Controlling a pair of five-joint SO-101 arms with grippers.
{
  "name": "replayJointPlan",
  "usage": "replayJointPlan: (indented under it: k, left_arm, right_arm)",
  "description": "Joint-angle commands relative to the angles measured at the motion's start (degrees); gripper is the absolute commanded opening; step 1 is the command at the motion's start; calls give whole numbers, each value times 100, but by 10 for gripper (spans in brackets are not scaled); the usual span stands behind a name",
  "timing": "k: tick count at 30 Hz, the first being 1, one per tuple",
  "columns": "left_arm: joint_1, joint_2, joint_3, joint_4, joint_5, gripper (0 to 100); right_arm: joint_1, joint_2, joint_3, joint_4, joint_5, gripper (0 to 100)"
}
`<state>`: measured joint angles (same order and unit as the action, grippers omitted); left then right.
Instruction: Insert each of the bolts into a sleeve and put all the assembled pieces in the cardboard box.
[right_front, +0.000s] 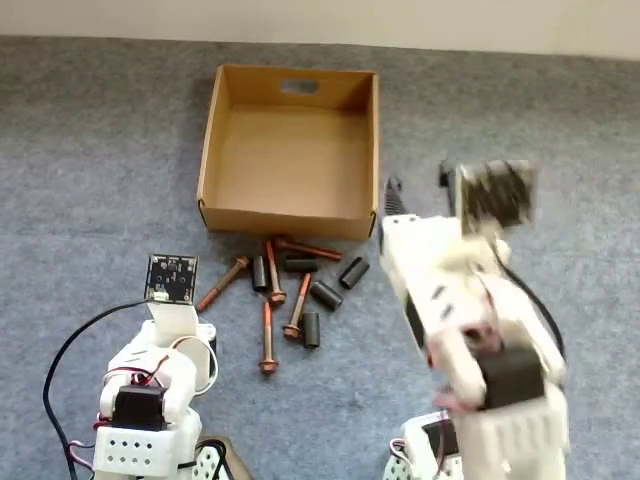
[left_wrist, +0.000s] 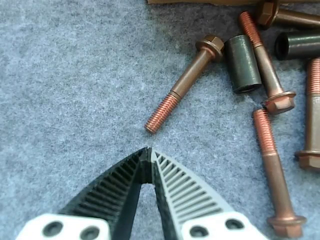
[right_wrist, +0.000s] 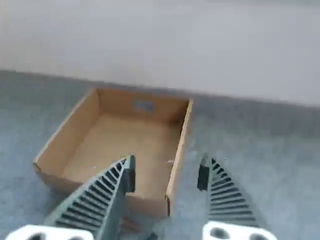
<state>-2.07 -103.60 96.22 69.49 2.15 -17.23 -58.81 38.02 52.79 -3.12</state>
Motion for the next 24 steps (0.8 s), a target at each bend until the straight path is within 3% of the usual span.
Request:
replayJointPlan:
  k: [1,14,24]
  left_arm:
    - [84,-22,101,-35,62,8]
    - [84,-22,101,-44,62,8]
    - [84,-22,101,-44,62,8]
  right_arm:
    - [48,840,347,-13,-782,212]
    - [-189,3960,549,-479,-1890,213]
    - [-637,4822,549,-1552,-2163,213]
